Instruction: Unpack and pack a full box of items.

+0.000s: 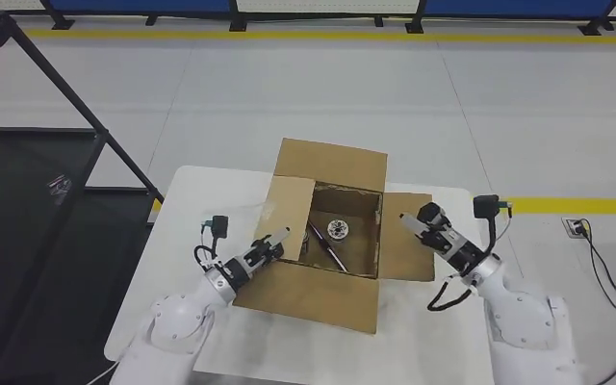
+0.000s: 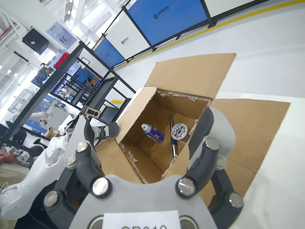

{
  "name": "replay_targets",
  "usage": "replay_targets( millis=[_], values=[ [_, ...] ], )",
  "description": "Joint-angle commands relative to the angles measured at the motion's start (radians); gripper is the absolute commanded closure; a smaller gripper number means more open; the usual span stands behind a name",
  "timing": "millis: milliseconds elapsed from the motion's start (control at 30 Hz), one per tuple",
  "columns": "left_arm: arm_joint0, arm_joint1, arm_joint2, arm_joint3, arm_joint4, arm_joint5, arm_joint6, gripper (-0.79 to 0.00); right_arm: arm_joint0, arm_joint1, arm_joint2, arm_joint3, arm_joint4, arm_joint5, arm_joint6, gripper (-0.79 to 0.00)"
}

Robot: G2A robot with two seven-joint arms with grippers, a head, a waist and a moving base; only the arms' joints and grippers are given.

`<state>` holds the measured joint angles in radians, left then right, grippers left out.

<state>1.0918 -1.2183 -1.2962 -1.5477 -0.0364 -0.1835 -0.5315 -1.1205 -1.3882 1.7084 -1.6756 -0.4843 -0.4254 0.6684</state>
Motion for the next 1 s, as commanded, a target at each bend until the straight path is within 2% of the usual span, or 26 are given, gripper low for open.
replay_targets(
  millis=[0,167,400,533,667,800,967],
  values=[
    [-0.003,0.0,0.001,0.007,-0.003,0.001,0.001,-0.785,-0.001,0.009,0.04,0.026,0.04,0.024,0.025,-0.785],
    [-0.006,0.0,0.0,0.016,-0.01,-0.003,0.002,-0.785,0.031,0.029,0.105,0.147,0.119,0.085,0.106,-0.785],
    [-0.006,0.0,-0.001,0.017,-0.009,-0.004,0.001,-0.785,0.15,0.052,0.05,0.32,0.117,0.131,0.28,-0.785],
    [-0.004,0.001,-0.002,0.015,-0.009,-0.003,0.001,-0.785,0.177,0.055,0.03,0.342,0.23,0.054,0.283,-0.785],
    [0.002,0.002,-0.005,0.01,-0.009,-0.003,0.002,-0.785,0.188,0.063,0.026,0.349,0.402,-0.043,0.372,-0.785],
    [0.007,0.002,-0.004,0.006,-0.009,-0.002,0.004,-0.785,0.223,0.069,-0.008,0.36,0.501,-0.073,0.441,-0.785],
    [0.008,0.001,0.002,0.011,-0.001,0.015,0.03,-0.785,0.293,0.063,-0.119,0.392,0.511,-0.066,0.426,-0.785]
  ],
)
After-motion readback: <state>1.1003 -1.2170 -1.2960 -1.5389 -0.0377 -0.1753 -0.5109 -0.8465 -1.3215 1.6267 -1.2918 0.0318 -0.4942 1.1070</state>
